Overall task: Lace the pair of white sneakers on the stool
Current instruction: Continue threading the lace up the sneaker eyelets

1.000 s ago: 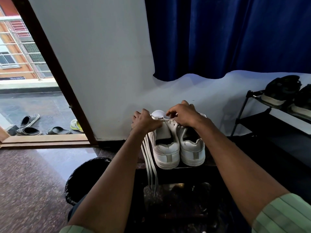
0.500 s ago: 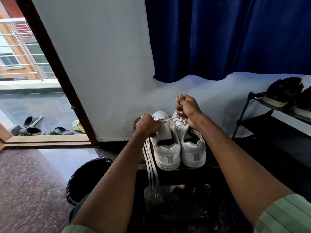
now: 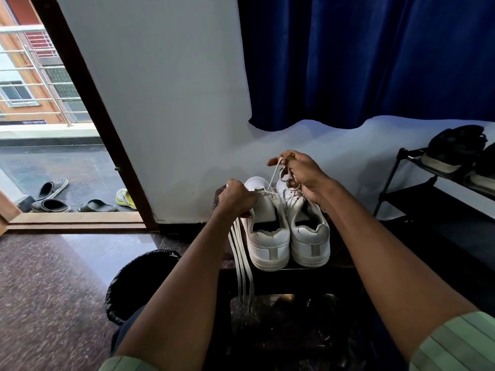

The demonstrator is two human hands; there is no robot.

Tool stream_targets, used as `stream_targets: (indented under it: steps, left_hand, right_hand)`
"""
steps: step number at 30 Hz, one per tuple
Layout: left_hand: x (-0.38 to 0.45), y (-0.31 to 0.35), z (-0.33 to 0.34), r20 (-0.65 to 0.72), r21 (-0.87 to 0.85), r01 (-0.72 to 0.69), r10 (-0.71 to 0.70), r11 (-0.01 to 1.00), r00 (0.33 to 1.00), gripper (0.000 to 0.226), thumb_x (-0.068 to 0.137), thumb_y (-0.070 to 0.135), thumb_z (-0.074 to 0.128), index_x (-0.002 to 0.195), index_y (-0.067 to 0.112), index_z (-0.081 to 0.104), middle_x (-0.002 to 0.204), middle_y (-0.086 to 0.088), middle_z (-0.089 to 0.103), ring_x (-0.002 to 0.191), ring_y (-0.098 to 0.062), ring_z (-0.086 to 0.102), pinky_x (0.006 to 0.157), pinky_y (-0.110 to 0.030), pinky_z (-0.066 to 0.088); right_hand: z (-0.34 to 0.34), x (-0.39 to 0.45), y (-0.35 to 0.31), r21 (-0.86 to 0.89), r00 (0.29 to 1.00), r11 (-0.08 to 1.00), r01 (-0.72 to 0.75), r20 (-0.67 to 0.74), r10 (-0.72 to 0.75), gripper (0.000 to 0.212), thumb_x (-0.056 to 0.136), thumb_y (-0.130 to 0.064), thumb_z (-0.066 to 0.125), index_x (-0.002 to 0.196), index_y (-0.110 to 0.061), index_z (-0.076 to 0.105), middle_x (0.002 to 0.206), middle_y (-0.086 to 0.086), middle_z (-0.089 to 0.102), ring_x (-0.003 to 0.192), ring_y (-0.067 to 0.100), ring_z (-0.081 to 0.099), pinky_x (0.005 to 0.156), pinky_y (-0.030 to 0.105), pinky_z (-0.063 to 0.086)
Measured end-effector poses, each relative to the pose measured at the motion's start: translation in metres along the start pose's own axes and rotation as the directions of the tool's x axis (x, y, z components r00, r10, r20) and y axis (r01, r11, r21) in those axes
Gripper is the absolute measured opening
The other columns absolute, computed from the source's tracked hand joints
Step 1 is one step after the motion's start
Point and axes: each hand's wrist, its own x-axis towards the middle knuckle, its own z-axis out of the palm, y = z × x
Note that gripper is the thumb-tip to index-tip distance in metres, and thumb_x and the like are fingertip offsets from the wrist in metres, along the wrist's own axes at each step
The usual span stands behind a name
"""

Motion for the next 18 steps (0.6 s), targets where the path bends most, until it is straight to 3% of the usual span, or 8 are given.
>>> stream_targets:
  steps: [2,4,7,9,11,14,16,18]
  left_hand:
    - [-0.001,0.001,-0.001,-0.001,-0.001,-0.007,0.007,1.000,1.000,0.077,0.055,0.042,0.062,0.120,0.002,0.055,0.111,-0.022,0.071,0.093,-0.043,0.073,0.087,-0.053,0.061]
    - [-0.003,0.001,-0.002,-0.007,0.000,-0.015,0.015,1.000,1.000,0.081,0.054,0.044,0.061,0.122,0.000,0.057,0.111,-0.023,0.072,0.093,-0.043,0.074,0.087,-0.053,0.061]
    - [0.003,-0.004,0.001,-0.015,-0.023,-0.021,0.021,1.000,1.000,0.081,0.051,0.044,0.062,0.119,0.001,0.058,0.107,-0.022,0.073,0.092,-0.042,0.074,0.085,-0.053,0.062]
    - [0.015,-0.011,0.005,-0.011,-0.039,-0.039,0.038,0.998,0.999,0.089,0.041,0.049,0.059,0.114,-0.001,0.060,0.105,-0.025,0.073,0.089,-0.042,0.074,0.082,-0.055,0.062]
    - [0.020,-0.014,0.007,-0.005,-0.034,-0.048,0.048,0.998,0.999,0.095,0.037,0.051,0.055,0.113,-0.005,0.061,0.105,-0.027,0.073,0.087,-0.042,0.074,0.080,-0.057,0.062]
    - [0.003,-0.004,0.000,-0.001,-0.025,-0.067,0.067,0.997,0.998,0.086,0.050,0.047,0.059,0.117,-0.008,0.059,0.106,-0.028,0.072,0.090,-0.043,0.074,0.081,-0.057,0.062]
    - [-0.010,0.003,-0.004,-0.009,-0.004,-0.055,0.055,0.998,0.998,0.080,0.059,0.044,0.062,0.123,-0.004,0.053,0.108,-0.025,0.072,0.094,-0.043,0.073,0.085,-0.054,0.061]
    - [-0.015,0.005,-0.005,-0.010,0.007,-0.034,0.034,0.999,0.999,0.074,0.067,0.040,0.066,0.127,0.000,0.046,0.110,-0.021,0.070,0.097,-0.042,0.072,0.087,-0.053,0.060]
  right_hand:
    - [-0.001,0.001,-0.001,0.043,0.999,0.998,-0.038,0.019,0.037,0.028,0.108,-0.014,0.037,0.084,-0.018,0.049,0.075,0.014,0.062,0.044,0.007,0.042,0.041,0.021,0.023]
    - [-0.002,0.004,0.001,-0.402,0.999,0.915,0.023,-0.013,-0.031,0.028,0.107,-0.031,0.047,0.085,-0.016,0.053,0.074,0.006,0.051,0.050,0.009,0.044,0.046,0.024,0.032]
    - [0.002,0.006,0.012,-0.933,0.991,0.347,0.093,0.053,-0.124,0.026,0.091,-0.049,0.069,0.099,-0.024,0.072,0.092,-0.002,0.067,0.085,0.022,0.061,0.073,0.032,0.045]
    - [0.006,0.007,0.019,-0.961,0.992,0.263,0.083,0.054,-0.116,0.016,0.090,-0.037,0.069,0.083,-0.023,0.073,0.091,0.004,0.072,0.089,0.031,0.064,0.075,0.032,0.045]
    - [0.006,0.009,0.023,-0.908,0.992,0.407,0.100,0.062,-0.106,0.028,0.095,-0.032,0.064,0.070,-0.019,0.063,0.079,0.000,0.067,0.079,0.026,0.061,0.071,0.032,0.044]
    - [0.005,0.010,0.014,-0.451,0.987,0.881,0.141,-0.004,-0.160,0.032,0.105,-0.015,0.050,0.075,-0.022,0.056,0.088,-0.001,0.067,0.065,0.013,0.052,0.058,0.024,0.040]
    - [0.004,0.006,0.008,-0.104,0.990,0.989,0.107,-0.084,-0.116,0.033,0.109,-0.012,0.042,0.077,-0.018,0.050,0.099,0.010,0.073,0.051,0.012,0.035,0.041,0.020,0.027]
    - [0.003,0.006,0.008,-0.066,0.992,0.995,0.078,-0.097,-0.085,0.031,0.109,-0.017,0.041,0.078,-0.017,0.047,0.082,0.013,0.070,0.050,0.017,0.033,0.040,0.021,0.026]
